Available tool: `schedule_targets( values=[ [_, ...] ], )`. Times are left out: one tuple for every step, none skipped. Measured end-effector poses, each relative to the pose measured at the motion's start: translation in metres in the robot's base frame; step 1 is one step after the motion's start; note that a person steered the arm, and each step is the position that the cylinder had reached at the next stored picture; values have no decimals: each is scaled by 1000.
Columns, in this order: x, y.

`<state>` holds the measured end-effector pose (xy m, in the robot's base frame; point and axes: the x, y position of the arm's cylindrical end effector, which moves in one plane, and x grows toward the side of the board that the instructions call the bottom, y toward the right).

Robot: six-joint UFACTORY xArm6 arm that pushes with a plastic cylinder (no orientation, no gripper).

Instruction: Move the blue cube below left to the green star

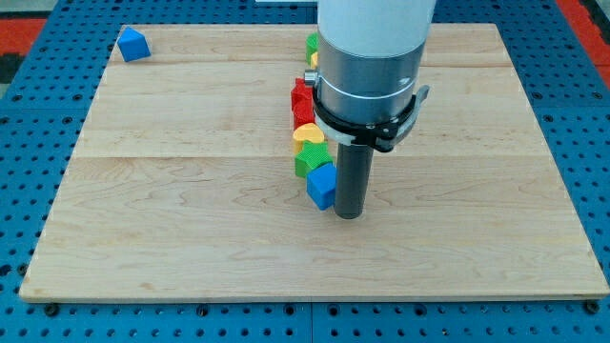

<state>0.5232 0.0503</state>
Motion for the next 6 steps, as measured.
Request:
schedule_targets(
  values=[
    [-29, 10],
    [-32, -16],
    [-20, -39],
    [9, -32],
    [42, -82],
    [33, -157]
  ],
)
